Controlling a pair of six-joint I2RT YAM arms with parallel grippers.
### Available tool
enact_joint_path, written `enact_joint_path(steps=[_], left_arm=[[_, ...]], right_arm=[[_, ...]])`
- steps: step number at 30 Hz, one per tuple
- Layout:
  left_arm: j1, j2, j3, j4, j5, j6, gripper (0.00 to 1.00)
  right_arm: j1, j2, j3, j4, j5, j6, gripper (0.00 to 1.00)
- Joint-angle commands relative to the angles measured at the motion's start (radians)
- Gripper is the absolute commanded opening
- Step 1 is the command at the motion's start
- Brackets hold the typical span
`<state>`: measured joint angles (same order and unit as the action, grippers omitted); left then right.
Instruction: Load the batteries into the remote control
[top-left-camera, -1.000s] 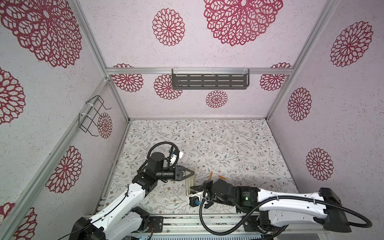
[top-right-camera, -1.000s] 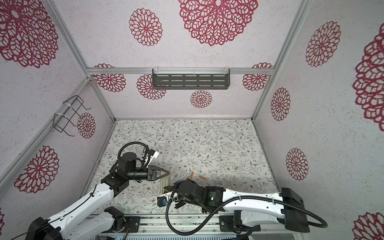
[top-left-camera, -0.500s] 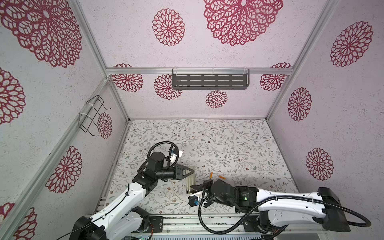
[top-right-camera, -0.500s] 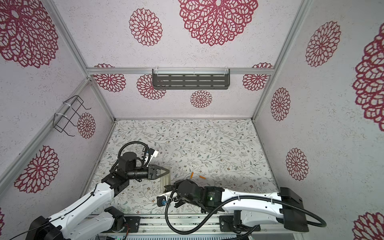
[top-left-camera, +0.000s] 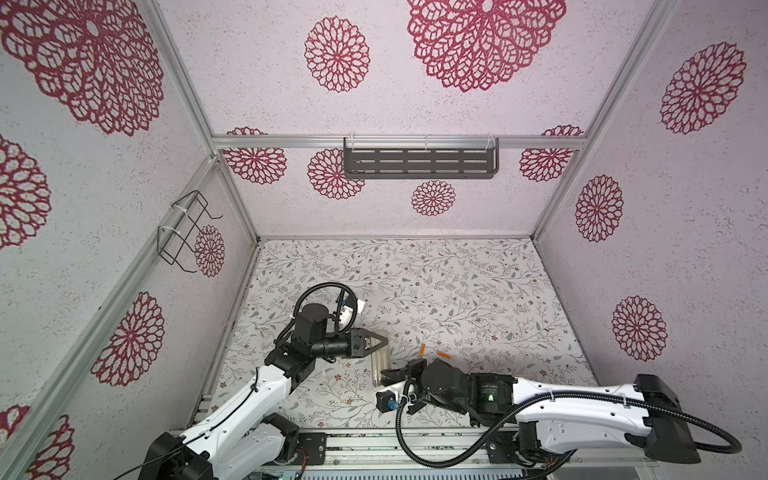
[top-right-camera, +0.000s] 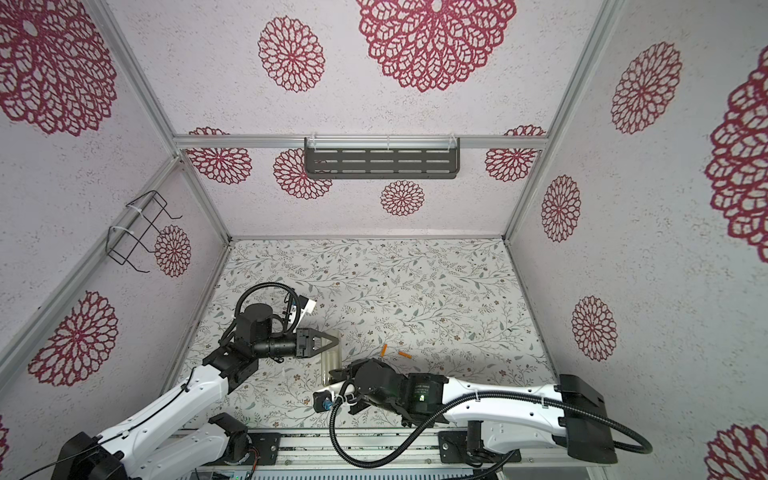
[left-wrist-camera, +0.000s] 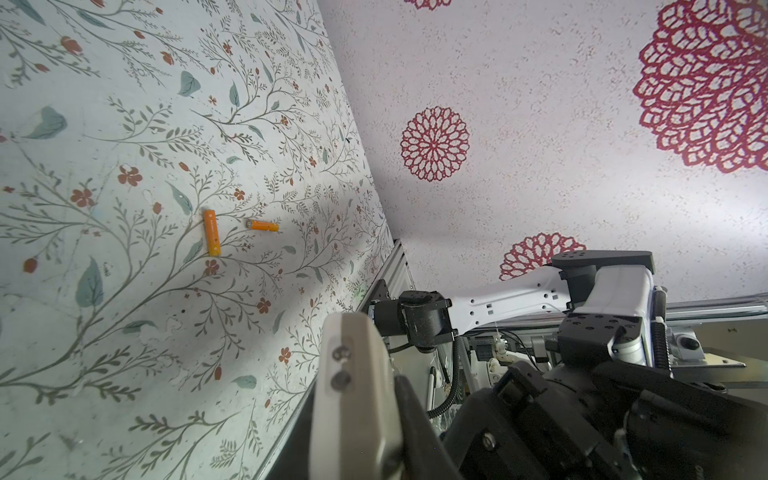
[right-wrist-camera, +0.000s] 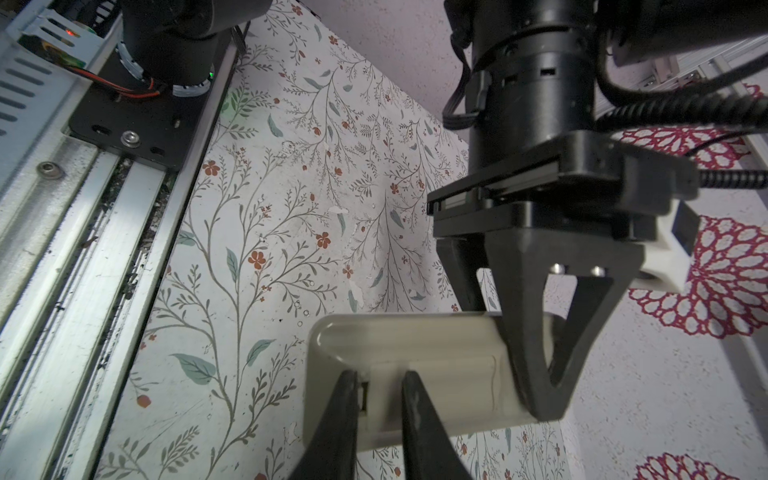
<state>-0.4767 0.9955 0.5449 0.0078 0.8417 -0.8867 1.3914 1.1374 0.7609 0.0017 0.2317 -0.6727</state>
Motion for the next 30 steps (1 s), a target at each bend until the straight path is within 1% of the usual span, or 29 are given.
enact_joint_path(steps=[1,19,30], left_arm=[[-0.014,-0.002,0.015,-0.006,0.076,-0.008,0.0],[-0.012,0.002,0.023,-0.054,0.032,0.018,0.0],[-0.008,0.006,0.024,-0.061,0.027,0.022,0.0]], right_arm=[[-0.015,-0.005,0.03,0.093,0.104,-0.012,0.22],[-0.014,-0.032,0.013,0.116,0.121,-0.01,0.2],[-0.014,-0.043,0.007,0.127,0.125,-0.011,0.2]])
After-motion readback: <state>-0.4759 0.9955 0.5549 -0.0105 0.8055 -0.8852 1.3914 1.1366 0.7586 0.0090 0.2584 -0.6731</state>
